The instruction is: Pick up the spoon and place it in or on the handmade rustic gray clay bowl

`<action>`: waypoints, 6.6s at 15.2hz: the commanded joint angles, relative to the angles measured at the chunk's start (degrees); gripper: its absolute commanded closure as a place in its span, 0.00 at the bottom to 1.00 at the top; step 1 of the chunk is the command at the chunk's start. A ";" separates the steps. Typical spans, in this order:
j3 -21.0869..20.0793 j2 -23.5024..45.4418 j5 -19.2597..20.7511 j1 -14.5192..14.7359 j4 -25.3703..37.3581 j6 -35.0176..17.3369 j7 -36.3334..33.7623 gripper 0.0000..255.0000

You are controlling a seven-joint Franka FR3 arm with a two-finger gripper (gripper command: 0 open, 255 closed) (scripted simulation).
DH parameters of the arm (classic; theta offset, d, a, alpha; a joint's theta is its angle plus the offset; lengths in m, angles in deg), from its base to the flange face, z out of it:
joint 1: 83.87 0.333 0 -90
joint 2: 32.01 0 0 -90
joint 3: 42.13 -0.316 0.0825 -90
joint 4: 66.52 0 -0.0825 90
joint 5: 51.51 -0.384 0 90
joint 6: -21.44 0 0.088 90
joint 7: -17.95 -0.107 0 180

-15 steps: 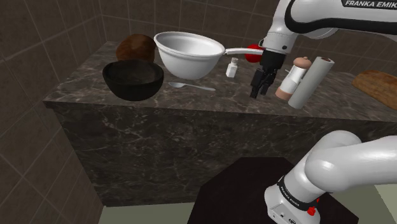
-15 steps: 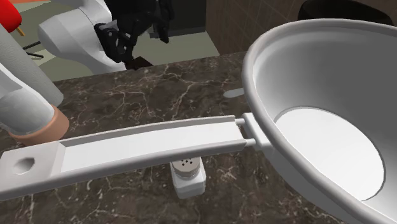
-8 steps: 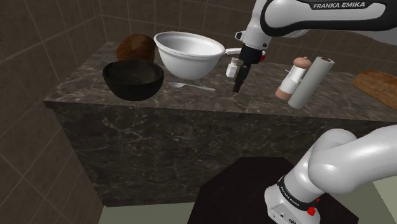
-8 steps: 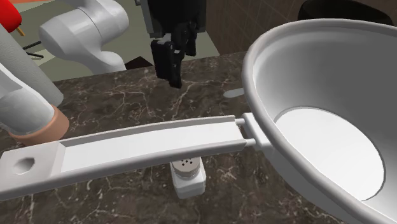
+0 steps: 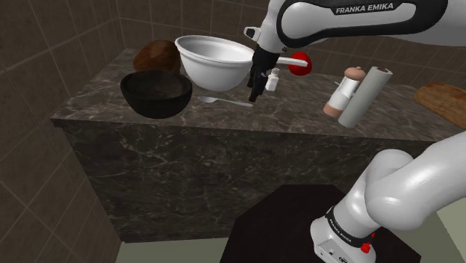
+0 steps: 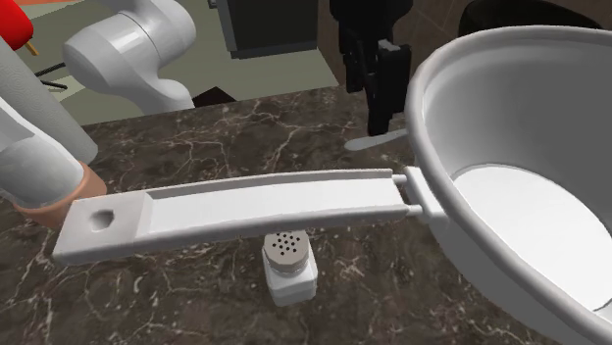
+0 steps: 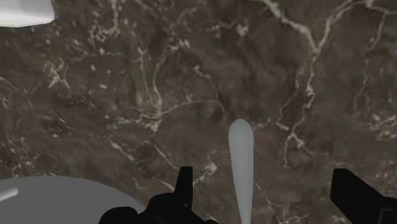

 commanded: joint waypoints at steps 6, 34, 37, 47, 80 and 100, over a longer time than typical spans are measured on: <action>-0.61 3.42 0.49 1.58 -1.06 -7.06 4.00 0.00; -0.63 3.32 0.47 1.59 2.32 -3.58 4.01 1.00; -0.65 3.10 0.46 1.60 4.43 -1.25 4.02 1.00; -0.69 3.18 0.43 1.62 12.21 6.45 4.05 1.00; -13.34 28.64 5.17 11.01 50.47 20.16 -17.61 1.00; -13.10 25.75 4.65 10.55 36.79 9.32 -17.92 1.00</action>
